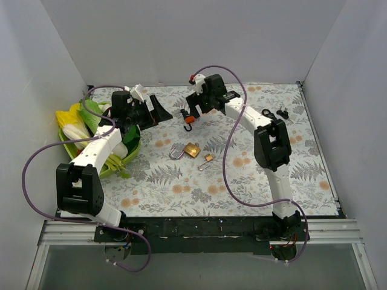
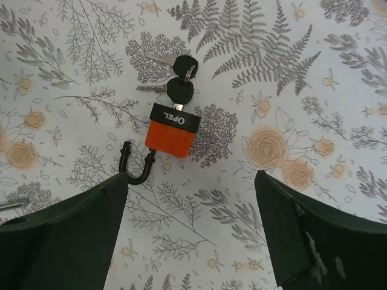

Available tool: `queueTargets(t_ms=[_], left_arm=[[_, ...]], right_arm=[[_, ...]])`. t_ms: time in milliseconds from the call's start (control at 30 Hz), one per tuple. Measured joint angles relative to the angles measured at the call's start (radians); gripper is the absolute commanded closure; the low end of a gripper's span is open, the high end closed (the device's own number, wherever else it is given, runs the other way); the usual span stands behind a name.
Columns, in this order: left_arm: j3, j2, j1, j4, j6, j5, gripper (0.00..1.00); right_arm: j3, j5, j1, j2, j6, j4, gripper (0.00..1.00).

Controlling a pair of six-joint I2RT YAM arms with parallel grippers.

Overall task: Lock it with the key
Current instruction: Pick up the lock from the center of the board.

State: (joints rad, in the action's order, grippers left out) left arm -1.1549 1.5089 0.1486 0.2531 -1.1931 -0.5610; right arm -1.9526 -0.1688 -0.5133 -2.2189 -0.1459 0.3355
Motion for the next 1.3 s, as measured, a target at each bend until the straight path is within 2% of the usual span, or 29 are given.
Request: queueTargets(t_ms=[300, 533, 900, 933, 967, 1033, 1067, 1100, 1300], left_arm=[[0.004, -0.039, -0.037, 0.002, -0.001, 0.0, 0.02], [0.02, -0.059, -0.053, 0.002, -0.004, -0.003, 0.02], [0.049, -0.087, -0.064, 0.002, -0.004, -0.004, 0.02], [0.049, -0.088, -0.066, 0.002, -0.004, -0.004, 0.02], [0.049, -0.088, -0.067, 0.002, -0.004, -0.004, 0.02], [0.049, -0.088, -0.068, 0.002, -0.003, -0.003, 0.02], [0.049, -0.088, -0.068, 0.002, -0.002, -0.003, 0.02], [0.049, -0.088, -0.068, 0.003, 0.0, -0.002, 0.02], [0.049, -0.088, -0.068, 0.013, 0.027, -0.002, 0.02]], right_arm=[[-0.018, 0.15, -0.098, -0.155, 0.045, -0.037, 0.11], [-0.032, 0.223, -0.115, -0.188, 0.061, -0.093, 0.15], [-0.055, 0.264, -0.115, -0.246, 0.087, -0.179, 0.29], [-0.055, 0.267, -0.115, -0.248, 0.088, -0.183, 0.33], [-0.055, 0.27, -0.116, -0.248, 0.09, -0.183, 0.49], [-0.055, 0.266, -0.116, -0.251, 0.092, -0.188, 0.67], [-0.055, 0.278, -0.116, -0.251, 0.09, -0.192, 0.87], [-0.055, 0.277, -0.116, -0.251, 0.091, -0.193, 0.97], [-0.032, 0.245, -0.11, -0.236, 0.1, -0.205, 0.99]])
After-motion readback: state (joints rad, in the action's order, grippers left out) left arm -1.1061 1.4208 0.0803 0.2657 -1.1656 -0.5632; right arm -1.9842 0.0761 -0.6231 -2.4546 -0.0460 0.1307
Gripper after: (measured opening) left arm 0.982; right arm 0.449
